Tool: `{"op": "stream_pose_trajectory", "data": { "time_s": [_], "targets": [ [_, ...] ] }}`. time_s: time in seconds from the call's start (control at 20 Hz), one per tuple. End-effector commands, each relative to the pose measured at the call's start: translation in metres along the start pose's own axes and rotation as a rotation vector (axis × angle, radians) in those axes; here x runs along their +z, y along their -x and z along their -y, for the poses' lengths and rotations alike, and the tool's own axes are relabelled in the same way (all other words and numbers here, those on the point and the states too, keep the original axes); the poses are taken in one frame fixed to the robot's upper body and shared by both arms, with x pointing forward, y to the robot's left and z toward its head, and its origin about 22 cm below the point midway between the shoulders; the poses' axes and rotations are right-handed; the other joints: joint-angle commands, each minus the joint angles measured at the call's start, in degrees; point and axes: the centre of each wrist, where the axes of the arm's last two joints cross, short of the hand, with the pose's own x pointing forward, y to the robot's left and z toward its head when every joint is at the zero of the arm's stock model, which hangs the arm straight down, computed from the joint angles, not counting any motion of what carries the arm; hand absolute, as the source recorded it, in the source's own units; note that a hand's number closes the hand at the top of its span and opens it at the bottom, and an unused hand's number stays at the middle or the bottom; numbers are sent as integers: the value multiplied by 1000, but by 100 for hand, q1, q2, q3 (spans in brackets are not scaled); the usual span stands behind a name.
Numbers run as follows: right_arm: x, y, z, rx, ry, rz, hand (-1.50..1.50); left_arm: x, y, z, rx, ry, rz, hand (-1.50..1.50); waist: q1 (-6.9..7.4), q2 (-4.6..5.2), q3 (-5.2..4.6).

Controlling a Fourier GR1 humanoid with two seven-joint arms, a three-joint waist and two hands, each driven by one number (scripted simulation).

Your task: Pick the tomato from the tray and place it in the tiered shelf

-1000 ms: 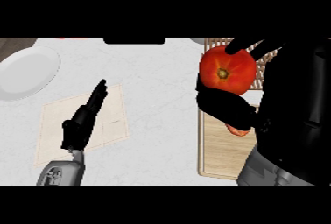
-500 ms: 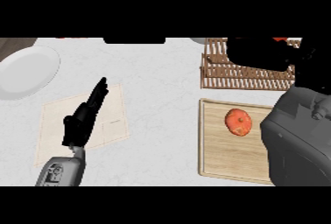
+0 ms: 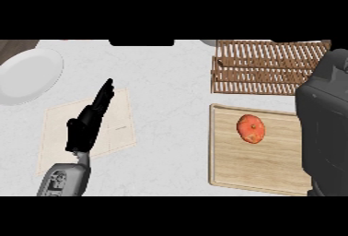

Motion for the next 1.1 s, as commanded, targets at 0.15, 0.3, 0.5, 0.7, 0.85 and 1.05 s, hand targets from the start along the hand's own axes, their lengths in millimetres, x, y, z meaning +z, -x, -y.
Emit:
{"op": "stream_pose_trajectory", "data": {
  "time_s": [0.15,0.3,0.5,0.7,0.85,1.05],
  "targets": [
    [-36,15,-33,96,50,8,150,7,9,9,1,18,1,0,40,10,-2],
    [-27,28,-58,114,44,124,150,-6,7,4,7,-24,7,0,28,18,-1],
    [-60,32,-58,73,70,75,150,5,4,6,-7,-2,-1,0,47,8,-1],
    [-44,45,-72,-211,109,-1,150,8,10,12,-3,13,4,0,88,21,8],
    [-58,78,-78,-236,125,4,150,3,13,3,0,0,6,0,35,20,3],
    [-80,74,-81,-240,101,25,150,23,18,11,3,21,12,0,66,12,0]
  ]
}}
